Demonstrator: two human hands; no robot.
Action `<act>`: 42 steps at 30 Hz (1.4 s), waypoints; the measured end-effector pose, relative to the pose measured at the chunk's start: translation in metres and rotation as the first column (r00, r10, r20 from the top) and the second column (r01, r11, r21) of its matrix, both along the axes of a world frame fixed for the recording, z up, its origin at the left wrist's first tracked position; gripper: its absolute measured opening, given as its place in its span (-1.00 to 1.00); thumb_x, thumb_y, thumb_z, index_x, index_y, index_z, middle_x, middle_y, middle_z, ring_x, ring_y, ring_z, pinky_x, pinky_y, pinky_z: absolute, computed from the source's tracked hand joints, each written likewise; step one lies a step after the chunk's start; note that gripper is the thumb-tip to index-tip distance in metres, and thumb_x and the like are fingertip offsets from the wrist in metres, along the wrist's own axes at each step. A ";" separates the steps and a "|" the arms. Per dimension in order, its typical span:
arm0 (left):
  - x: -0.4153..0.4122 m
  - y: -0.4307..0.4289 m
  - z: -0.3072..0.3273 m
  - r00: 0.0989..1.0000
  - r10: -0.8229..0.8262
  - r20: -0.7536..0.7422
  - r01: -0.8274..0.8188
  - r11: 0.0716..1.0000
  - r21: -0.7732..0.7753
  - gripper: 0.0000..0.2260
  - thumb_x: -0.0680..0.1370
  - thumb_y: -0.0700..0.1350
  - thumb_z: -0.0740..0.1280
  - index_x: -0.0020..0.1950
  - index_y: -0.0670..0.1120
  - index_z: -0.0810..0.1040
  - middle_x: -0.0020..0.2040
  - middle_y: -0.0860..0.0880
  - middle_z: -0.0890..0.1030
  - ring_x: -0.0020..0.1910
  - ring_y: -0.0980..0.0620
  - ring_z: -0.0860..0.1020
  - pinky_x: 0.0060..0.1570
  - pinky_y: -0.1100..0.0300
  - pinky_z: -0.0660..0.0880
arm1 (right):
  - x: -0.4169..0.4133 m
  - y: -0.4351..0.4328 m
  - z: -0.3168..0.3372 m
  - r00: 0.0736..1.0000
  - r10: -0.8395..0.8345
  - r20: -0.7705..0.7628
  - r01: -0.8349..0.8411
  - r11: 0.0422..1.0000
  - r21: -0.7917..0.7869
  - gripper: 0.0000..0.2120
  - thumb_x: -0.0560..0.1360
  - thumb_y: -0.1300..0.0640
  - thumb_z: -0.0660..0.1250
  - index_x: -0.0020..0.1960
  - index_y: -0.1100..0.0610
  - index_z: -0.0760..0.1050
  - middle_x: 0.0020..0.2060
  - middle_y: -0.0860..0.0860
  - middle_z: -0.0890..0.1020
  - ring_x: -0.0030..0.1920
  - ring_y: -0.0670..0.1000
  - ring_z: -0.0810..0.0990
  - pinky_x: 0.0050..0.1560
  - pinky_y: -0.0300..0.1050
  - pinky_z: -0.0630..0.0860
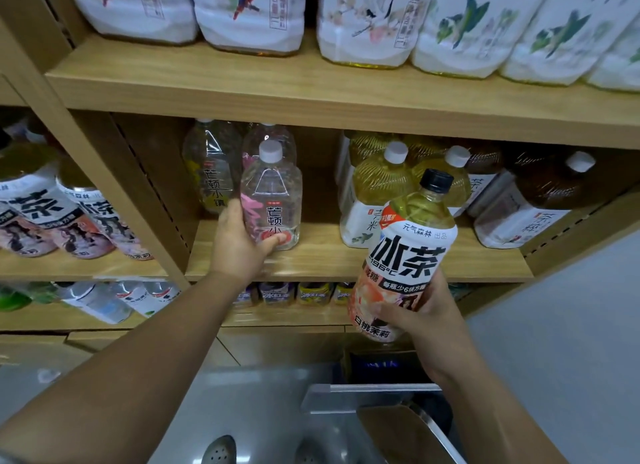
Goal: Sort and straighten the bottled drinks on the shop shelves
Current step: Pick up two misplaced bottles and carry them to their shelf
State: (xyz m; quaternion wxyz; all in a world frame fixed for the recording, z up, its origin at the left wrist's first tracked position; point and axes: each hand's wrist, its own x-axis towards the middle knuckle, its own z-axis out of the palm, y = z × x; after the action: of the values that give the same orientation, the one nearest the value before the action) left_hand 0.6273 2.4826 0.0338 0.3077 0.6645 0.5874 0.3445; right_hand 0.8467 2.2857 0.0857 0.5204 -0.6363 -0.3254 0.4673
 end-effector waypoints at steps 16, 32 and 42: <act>-0.079 -0.149 0.083 0.898 -0.149 0.414 0.225 0.964 -0.142 -0.29 0.38 0.08 0.54 0.50 0.09 0.39 0.28 0.01 0.61 0.25 0.02 0.59 0.22 -0.08 0.58 | -0.097 0.027 0.007 0.892 0.452 0.016 -0.452 0.889 0.081 -0.13 0.24 0.40 0.67 0.38 -0.09 0.40 0.15 -0.07 0.72 0.15 -0.05 0.71 0.05 -0.01 0.68; -0.271 -0.142 0.076 0.846 0.048 0.531 0.060 0.981 -0.185 -0.30 0.33 -0.37 0.61 0.39 -0.02 0.48 0.22 0.01 0.67 0.25 0.02 0.61 0.10 0.09 0.62 | -0.306 0.067 0.002 0.720 0.690 0.075 -0.694 0.719 0.040 -0.17 0.28 0.47 0.62 0.37 -0.07 0.41 0.17 -0.02 0.71 0.19 0.00 0.70 0.04 -0.10 0.65; -0.431 -0.102 0.072 0.806 0.083 0.586 0.045 0.979 -0.201 -0.37 0.30 -0.33 0.62 0.29 0.03 0.55 0.15 -0.01 0.71 0.18 -0.01 0.65 0.17 -0.01 0.61 | -0.465 0.101 0.011 0.715 0.684 0.143 -0.687 0.726 -0.031 -0.20 0.32 0.41 0.60 0.40 -0.09 0.39 0.16 -0.06 0.71 0.17 -0.04 0.70 0.15 -0.03 0.65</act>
State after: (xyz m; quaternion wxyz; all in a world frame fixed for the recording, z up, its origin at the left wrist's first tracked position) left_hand 0.1964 2.3809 0.1063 0.5386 0.4828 0.5013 0.4749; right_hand 0.3813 2.3866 0.0967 0.2930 -0.4964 -0.5803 0.5753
